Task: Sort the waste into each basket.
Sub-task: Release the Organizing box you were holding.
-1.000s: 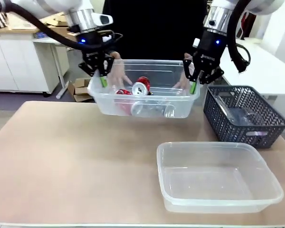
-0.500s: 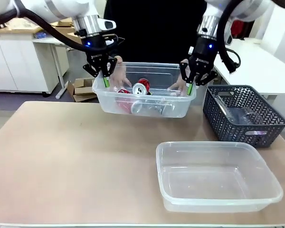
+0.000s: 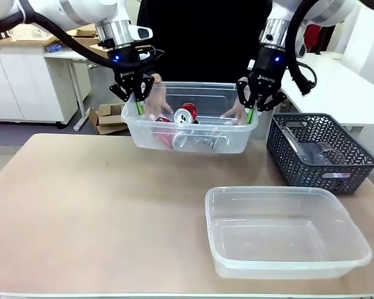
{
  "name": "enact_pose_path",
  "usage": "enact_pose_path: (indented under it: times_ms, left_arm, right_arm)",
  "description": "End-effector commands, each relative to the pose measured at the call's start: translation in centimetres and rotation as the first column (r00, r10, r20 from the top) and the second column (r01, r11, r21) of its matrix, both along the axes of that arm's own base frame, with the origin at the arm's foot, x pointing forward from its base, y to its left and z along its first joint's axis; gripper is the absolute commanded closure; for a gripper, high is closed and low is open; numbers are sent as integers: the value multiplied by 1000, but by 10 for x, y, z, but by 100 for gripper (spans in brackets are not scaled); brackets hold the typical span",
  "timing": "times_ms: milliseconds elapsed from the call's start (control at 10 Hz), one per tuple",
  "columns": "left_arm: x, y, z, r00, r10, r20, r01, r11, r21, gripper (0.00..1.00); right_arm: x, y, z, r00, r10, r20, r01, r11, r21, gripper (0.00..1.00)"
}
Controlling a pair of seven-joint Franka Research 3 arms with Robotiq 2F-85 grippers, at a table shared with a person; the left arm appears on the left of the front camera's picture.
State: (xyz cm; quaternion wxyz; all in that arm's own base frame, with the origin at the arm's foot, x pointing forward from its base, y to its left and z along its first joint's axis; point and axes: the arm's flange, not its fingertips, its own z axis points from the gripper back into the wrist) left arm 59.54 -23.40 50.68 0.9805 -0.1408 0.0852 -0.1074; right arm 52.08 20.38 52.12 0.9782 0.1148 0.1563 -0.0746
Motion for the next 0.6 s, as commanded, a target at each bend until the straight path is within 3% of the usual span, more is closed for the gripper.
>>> enact_pose_path:
  times_ms: [0, 300, 400, 500]
  left_arm:
    - [-3, 3, 5, 1000, 4, 5, -3, 1000, -19, 97]
    - [-3, 3, 5, 1000, 4, 5, -3, 1000, -19, 97]
    - [0, 0, 0, 1000, 0, 0, 0, 1000, 0, 39]
    - [-3, -4, -2, 1000, -30, 3, 30, 999, 18, 39]
  right_arm:
    - [-4, -1, -2, 1000, -3, 0, 3, 1000, -3, 96]
    - [0, 0, 0, 1000, 0, 0, 0, 1000, 0, 96]
    - [-10, -5, 2, 1000, -3, 14, 3, 1000, 14, 45]
    - [-20, -8, -3, 998, -37, 59, 38, 999, -16, 46]
